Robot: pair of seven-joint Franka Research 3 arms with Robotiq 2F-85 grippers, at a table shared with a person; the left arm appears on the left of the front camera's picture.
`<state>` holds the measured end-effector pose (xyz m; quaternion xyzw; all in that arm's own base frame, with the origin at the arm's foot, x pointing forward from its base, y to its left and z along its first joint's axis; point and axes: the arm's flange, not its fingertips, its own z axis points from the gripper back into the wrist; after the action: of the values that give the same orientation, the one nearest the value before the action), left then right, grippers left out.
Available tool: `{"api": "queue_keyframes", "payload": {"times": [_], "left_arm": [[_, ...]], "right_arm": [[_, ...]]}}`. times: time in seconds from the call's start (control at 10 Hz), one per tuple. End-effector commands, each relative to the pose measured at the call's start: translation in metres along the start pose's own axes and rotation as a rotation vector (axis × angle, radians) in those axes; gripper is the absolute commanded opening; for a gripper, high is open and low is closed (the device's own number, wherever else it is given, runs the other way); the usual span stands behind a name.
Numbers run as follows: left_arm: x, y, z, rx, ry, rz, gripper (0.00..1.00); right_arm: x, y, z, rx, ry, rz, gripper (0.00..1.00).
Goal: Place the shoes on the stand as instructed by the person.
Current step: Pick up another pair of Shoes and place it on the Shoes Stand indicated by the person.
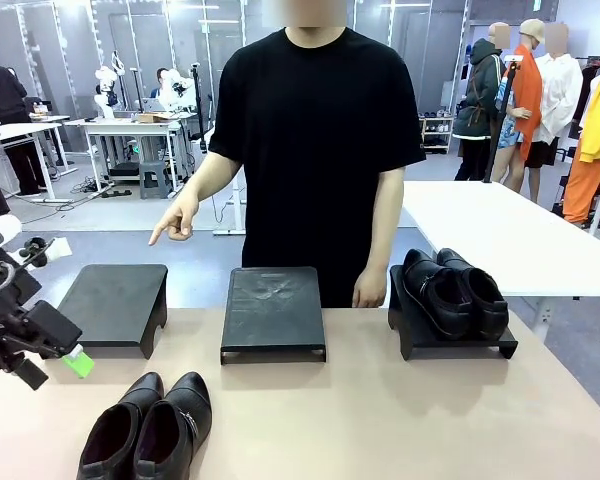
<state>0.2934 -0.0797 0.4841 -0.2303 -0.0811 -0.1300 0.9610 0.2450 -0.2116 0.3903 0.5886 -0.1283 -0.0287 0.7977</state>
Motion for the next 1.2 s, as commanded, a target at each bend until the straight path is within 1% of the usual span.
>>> {"api": "queue_keyframes", "payload": {"times": [0.0,0.4,0.5,0.6,0.8,1.1], "left_arm": [[0.003,0.0,-0.003,0.002,-0.003,-0.005,1.0],[0.0,0.0,0.0,0.001,0.001,0.001,1.0],[0.0,-0.005,-0.008,0.01,0.043,-0.018,1.0],[0.004,-0.014,-0.019,0.012,0.065,-0.018,1.0],[0.005,-0.032,-0.048,0.067,0.105,0.04,1.0],[0.009,-0.039,-0.077,0.102,0.16,0.139,1.0]], "right_arm": [[-0.003,0.001,0.002,0.002,0.007,0.024,1.0],[-0.003,0.001,0.002,0.002,0.007,0.024,1.0],[-0.003,0.001,0.002,0.002,0.007,0.024,1.0],[-0.003,0.001,0.002,0.002,0.007,0.024,1.0],[-0.003,0.001,0.002,0.002,0.007,0.024,1.0],[-0.003,0.001,0.002,0.002,0.007,0.024,1.0]]}}
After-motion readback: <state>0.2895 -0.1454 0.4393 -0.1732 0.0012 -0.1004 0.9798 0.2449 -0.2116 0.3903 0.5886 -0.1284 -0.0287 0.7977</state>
